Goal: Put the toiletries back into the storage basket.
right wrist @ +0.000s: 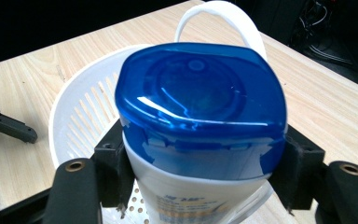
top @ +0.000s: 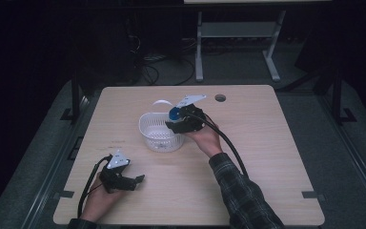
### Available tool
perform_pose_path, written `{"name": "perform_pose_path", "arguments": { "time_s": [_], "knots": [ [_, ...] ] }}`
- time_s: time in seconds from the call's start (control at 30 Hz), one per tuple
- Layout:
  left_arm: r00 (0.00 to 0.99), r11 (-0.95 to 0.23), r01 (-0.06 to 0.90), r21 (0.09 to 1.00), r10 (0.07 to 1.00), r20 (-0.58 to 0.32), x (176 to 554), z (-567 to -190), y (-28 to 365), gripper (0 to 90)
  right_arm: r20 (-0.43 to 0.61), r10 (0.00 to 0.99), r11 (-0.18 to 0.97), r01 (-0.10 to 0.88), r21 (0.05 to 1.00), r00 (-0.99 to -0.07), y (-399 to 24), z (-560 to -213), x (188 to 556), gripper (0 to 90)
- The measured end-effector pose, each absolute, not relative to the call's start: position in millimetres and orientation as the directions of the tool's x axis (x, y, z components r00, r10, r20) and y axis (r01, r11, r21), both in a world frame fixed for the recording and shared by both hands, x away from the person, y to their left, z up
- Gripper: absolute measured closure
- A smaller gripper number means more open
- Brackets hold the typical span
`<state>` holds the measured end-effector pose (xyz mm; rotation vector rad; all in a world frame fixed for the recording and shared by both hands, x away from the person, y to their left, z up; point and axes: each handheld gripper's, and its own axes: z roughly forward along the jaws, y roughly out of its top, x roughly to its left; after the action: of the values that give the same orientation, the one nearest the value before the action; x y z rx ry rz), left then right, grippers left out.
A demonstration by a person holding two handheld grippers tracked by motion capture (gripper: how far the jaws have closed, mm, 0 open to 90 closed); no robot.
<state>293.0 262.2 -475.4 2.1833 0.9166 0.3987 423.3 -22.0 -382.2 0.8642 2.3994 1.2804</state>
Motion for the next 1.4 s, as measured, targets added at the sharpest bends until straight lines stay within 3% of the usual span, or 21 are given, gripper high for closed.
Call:
{"name": "perform_pose_path", "arguments": {
  "time_s": [0.43, 0.77, 0.93, 1.4],
  "knots": [
    [0.699, -0.485, 0.491, 0.724, 0.715, 0.005, 292.8, -475.4, 262.2, 12.9, 0.046, 0.619, 0.428, 0.386, 0.817, -0.784, -22.0, -384.0, 424.7, 31.8],
    [0.699, -0.485, 0.491, 0.724, 0.715, 0.004, 292.7, -475.4, 262.1, 12.8, 0.086, 0.611, 0.396, 0.398, 0.827, -0.787, -26.2, -379.9, 424.7, 13.9],
    [0.698, -0.481, 0.492, 0.726, 0.717, 0.002, 292.6, -475.6, 261.9, 12.9, 0.08, 0.617, 0.405, 0.403, 0.821, -0.783, -30.6, -375.3, 421.0, 9.3],
    [0.697, -0.486, 0.492, 0.722, 0.717, 0.008, 291.9, -475.1, 262.5, 12.9, 0.099, 0.637, 0.36, 0.408, 0.839, -0.765, -62.8, -370.1, 405.0, 7.7]
  ]
}}
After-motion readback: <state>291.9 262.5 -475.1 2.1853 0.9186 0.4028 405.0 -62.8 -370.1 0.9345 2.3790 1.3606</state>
